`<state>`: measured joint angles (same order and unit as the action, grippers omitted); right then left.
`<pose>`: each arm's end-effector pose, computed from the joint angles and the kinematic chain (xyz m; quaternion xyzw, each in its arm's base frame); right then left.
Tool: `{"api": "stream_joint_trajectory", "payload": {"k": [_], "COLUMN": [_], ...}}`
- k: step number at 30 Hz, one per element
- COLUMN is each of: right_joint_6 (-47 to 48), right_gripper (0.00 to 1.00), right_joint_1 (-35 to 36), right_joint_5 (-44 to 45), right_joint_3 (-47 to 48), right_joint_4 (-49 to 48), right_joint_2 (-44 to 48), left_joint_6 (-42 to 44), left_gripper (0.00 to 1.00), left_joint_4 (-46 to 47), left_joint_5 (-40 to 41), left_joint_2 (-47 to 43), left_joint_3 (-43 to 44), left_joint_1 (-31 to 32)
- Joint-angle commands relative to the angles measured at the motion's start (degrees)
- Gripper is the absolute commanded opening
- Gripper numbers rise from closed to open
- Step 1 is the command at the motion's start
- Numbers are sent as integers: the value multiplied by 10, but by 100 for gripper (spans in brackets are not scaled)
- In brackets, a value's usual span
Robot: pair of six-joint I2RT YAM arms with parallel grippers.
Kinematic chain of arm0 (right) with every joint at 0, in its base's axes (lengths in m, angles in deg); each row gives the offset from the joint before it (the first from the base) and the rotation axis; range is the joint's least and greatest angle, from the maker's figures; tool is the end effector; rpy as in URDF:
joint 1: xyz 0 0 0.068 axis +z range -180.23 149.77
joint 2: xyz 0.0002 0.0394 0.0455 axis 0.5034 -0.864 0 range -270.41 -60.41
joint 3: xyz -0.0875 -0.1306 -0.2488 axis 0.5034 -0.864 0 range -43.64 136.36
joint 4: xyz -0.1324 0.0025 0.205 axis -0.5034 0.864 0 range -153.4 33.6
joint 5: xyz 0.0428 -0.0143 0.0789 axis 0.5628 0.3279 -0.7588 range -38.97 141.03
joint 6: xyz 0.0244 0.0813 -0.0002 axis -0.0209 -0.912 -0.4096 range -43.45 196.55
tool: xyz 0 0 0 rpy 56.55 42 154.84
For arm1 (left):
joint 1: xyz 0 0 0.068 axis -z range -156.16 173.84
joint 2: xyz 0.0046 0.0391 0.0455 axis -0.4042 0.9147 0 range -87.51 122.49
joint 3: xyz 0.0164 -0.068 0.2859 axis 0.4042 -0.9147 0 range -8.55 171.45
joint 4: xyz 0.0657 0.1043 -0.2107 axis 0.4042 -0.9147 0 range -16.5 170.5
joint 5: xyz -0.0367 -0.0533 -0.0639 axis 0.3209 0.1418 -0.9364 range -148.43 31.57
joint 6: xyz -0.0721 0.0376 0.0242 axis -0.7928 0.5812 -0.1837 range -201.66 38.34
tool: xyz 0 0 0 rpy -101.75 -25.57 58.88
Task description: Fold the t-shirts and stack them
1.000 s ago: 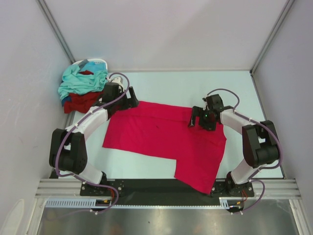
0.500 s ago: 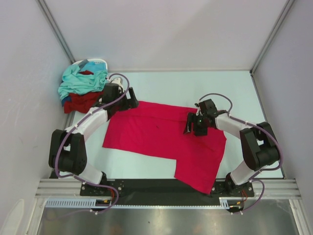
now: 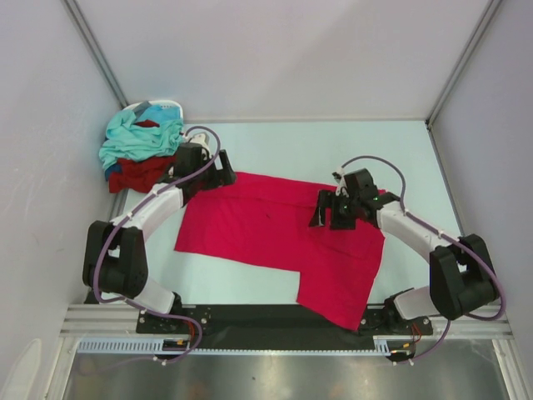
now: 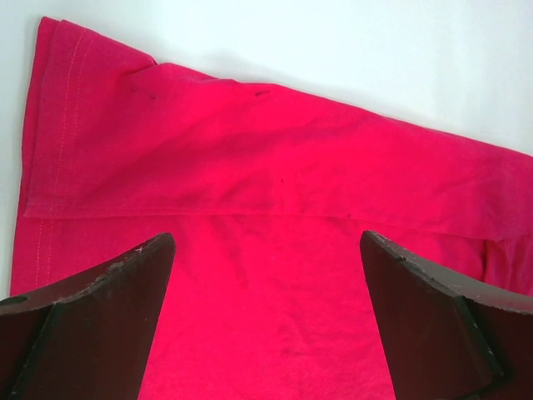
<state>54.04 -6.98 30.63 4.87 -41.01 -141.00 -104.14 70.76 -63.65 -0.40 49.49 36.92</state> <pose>0.2474 0.1346 0.2093 -0.0601 0.9369 0.2721 0.2111 0.3376 -0.0854 0.2489 -0.0542 0.8995 -0.1709 0.3984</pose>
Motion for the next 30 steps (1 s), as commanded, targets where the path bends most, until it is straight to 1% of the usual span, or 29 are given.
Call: {"api": "stream_joint_trajectory", "payload": {"k": [1,3,4,5,8,9,11,12,15,16,17,19,20,23,26,30], "right_joint_6": [2,-1,-5,-22,-56,-62,-72,-71,-58,-55,-52,-47,-48,-56,-62,-60], "right_gripper": [91,95,95,94,94,92,91,91,91,91,91,91,91,91,92,93], "right_joint_1": [-30,-36,-42,-48,-86,-99,-125,-130,-141,-144,-146,-153,-156,-167,-176,-181], "right_joint_5": [79,124,162,179,196,199,204,230,259,262,265,268,268,273,274,266], "right_joint_3": [29,40,45,48,51,53,61,68,105,129,139,158,162,168,162,158], "right_joint_4": [26,37,47,54,56,40,25,9,-11,-9,-8,-9,-16,-23,-30,-38], "right_joint_2": [4,-13,-22,-28,-41,-42,-47,-52,-90,-108,-137,-167,-191,-224,-235,-258], "left_joint_6": [-1,0,-1,1,-3,-11,-16,-20,-28,-30,-30,-29,-28,-36,-53,-58], "left_gripper": [100,100,99,100,99,99,97,97,96,96,96,95,95,95,94,94], "left_joint_4": [23,23,23,22,14,10,-5,-8,-30,-43,-50,-67,-70,-84,-98,-103], "left_joint_5": [-14,-16,-16,-15,-6,-2,4,3,20,27,37,44,48,49,27,33], "left_joint_2": [-23,-20,-19,-16,-4,10,33,61,103,130,146,188,200,245,280,302], "left_joint_3": [-3,-3,-2,-1,8,22,41,63,115,130,157,183,204,239,253,249], "left_joint_1": [4,4,4,4,4,4,4,4,4,3,3,2,2,-8,-24,-30]}}
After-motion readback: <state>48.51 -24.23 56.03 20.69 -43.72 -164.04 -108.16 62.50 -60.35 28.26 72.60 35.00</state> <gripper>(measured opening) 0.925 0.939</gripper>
